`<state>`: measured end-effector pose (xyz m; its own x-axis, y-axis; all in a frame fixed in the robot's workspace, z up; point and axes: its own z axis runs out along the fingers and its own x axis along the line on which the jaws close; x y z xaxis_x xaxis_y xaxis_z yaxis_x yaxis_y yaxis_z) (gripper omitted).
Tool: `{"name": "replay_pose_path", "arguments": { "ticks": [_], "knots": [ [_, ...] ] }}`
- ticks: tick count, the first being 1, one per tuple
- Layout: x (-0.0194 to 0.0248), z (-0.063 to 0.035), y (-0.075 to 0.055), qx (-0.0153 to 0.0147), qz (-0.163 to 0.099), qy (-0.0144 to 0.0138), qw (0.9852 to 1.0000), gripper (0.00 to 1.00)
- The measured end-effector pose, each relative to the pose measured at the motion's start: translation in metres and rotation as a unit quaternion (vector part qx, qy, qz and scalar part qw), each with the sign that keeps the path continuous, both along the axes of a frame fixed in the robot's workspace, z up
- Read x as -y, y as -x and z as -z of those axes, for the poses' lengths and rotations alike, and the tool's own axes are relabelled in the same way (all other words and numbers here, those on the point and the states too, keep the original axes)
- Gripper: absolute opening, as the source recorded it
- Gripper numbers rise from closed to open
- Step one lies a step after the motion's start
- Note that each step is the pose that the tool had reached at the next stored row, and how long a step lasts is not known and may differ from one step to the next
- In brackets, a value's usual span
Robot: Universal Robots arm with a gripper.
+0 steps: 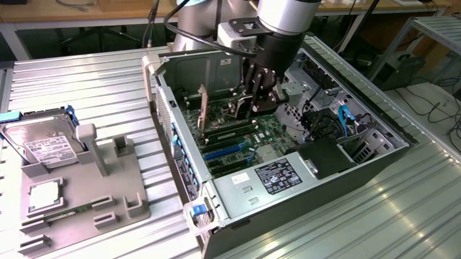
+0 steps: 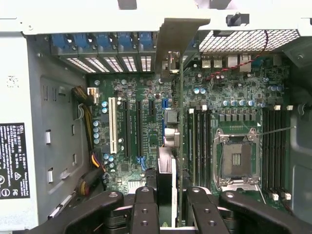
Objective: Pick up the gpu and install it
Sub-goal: 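Insert the gpu into the slot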
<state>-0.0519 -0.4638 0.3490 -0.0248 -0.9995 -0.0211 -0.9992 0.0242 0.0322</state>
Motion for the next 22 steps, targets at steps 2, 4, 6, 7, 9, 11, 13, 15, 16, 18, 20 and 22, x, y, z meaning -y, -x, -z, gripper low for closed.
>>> {"name": "replay_pose_path", "arguments": {
  "ticks": [2,4,6,7,9,11,13,15,16,18,20,22],
  "knots": [
    [0.0,0.0015,0.0,0.0,0.0,0.0,1.0,0.28],
    [0.0001,0.0033,0.0,0.0,0.0,0.0,1.0,0.28],
    [0.0001,0.0049,0.0,0.0,0.0,0.0,1.0,0.28],
    [0.0001,0.0058,0.0,-0.0001,0.0,0.0,1.0,0.28],
    [0.0002,0.0074,0.0,-0.0001,0.0,0.0,1.0,0.28],
    [0.0002,0.0089,0.0,-0.0001,0.0,0.0,1.0,0.28],
    [0.0002,0.0105,0.0,-0.0001,0.0,0.0,1.0,0.28],
    [0.0003,0.0121,0.0,-0.0001,0.0,0.0,1.0,0.28],
    [0.0003,0.0128,0.0,-0.0001,0.0,0.0,1.0,0.28],
    [0.0003,0.0159,0.0,-0.0002,0.0,0.0,1.0,0.28],
    [0.0005,0.026,0.0,-0.0017,0.0,0.0,1.0,0.28],
    [0.0005,0.0302,0.0,-0.002,0.0,0.0,1.0,0.28]
  ]
}}
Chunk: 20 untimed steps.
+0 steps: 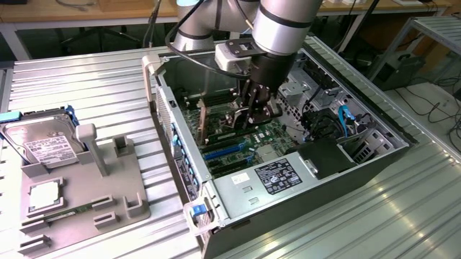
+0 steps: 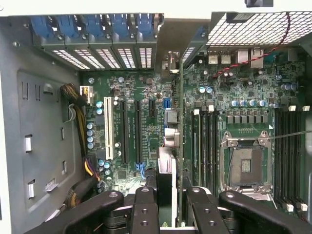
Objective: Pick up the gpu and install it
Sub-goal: 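Insert the gpu into the slot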
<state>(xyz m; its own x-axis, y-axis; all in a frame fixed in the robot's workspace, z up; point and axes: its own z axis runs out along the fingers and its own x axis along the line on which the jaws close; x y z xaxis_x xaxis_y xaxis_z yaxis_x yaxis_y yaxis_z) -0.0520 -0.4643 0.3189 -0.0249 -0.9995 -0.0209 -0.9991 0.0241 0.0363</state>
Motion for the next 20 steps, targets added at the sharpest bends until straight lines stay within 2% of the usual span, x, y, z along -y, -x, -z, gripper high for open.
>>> {"name": "replay_pose_path", "arguments": {
  "ticks": [2,3,4,6,10,20],
  "knots": [
    [-0.0001,0.003,0.0,-0.0005,0.0,-0.0003,1.0,0.28],
    [-0.001,0.0138,0.0,-0.0008,-0.013,-0.0054,0.9999,0.28],
    [-0.001,0.0177,0.0,-0.001,-0.018,-0.0053,0.9998,0.28],
    [-0.001,0.0324,0.005,-0.001,-0.018,-0.0054,0.9998,0.28],
    [-0.0006,0.0377,0.007,-0.001,-0.018,-0.0054,0.9998,0.28],
    [-0.0006,0.0437,0.009,-0.001,-0.018,-0.0054,0.9998,0.28]
  ]
}}
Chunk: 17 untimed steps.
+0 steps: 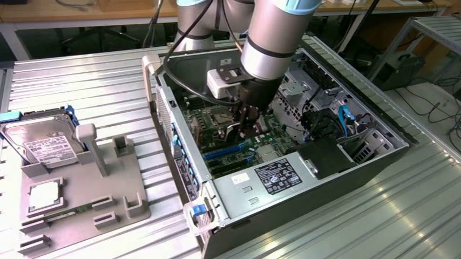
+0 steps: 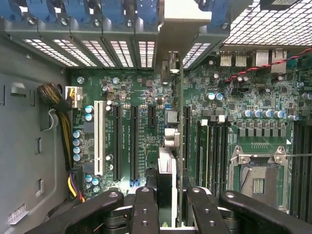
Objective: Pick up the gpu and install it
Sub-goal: 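Insert the gpu into the slot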
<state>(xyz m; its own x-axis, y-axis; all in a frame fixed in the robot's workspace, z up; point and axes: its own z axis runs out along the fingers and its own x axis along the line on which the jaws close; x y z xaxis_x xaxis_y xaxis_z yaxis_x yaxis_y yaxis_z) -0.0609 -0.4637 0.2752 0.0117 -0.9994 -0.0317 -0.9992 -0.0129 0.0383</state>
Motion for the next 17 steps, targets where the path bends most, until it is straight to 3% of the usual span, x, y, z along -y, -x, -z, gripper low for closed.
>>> {"name": "replay_pose_path", "arguments": {
  "ticks": [17],
  "knots": [
    [0.0,0.0065,0.0038,0.0,0.0,0.0,1.0,0.28]
  ]
}}
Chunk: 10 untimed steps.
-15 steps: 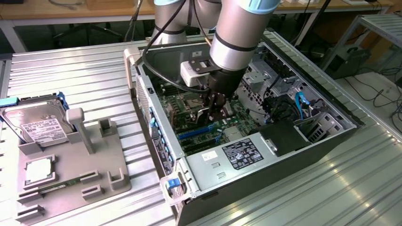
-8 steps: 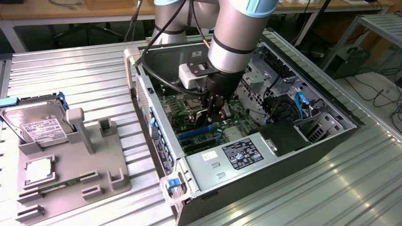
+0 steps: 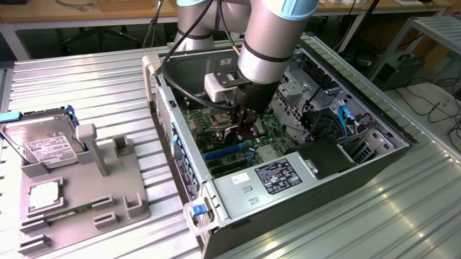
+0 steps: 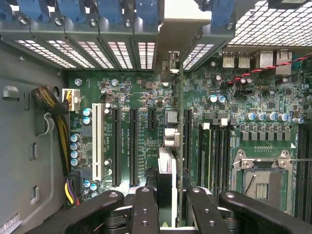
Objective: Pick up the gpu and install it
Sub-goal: 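Insert the gpu into the slot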
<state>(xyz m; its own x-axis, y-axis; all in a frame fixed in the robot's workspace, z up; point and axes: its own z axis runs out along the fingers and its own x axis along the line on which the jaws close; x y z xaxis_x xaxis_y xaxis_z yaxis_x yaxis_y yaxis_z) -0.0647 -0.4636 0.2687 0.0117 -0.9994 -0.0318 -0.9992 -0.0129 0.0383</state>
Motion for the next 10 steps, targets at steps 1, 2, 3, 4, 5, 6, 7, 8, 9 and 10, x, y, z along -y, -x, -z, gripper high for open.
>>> {"name": "replay_pose_path", "arguments": {
  "ticks": [1,2,3,4,5,6,7,8,9,10],
  "knots": [
    [0.0,0.0,0.0,0.0,0.0,0.0,1.0,0.28],
    [0.0,-0.0001,0.0001,0.0,0.0,0.0001,1.0,0.28],
    [0.0,0.0,0.0002,0.0,0.0,0.0,1.0,0.28],
    [0.0,0.0,0.0004,0.0,0.0,0.0,1.0,0.28],
    [0.0001,0.0002,0.0005,0.0,0.0,0.0,1.0,0.28],
    [0.0,0.0012,0.0005,0.0,0.0,-0.0001,1.0,0.28],
    [0.0,0.0033,0.0005,-0.0001,0.0,0.0,1.0,0.28],
    [0.0,0.0054,0.0006,-0.0001,0.0,0.0,1.0,0.28],
    [0.0,0.0061,0.0006,-0.0001,0.0,0.0001,1.0,0.28],
    [-0.0001,0.0068,0.0007,-0.0001,0.0,0.0,1.0,0.28]
  ]
}}
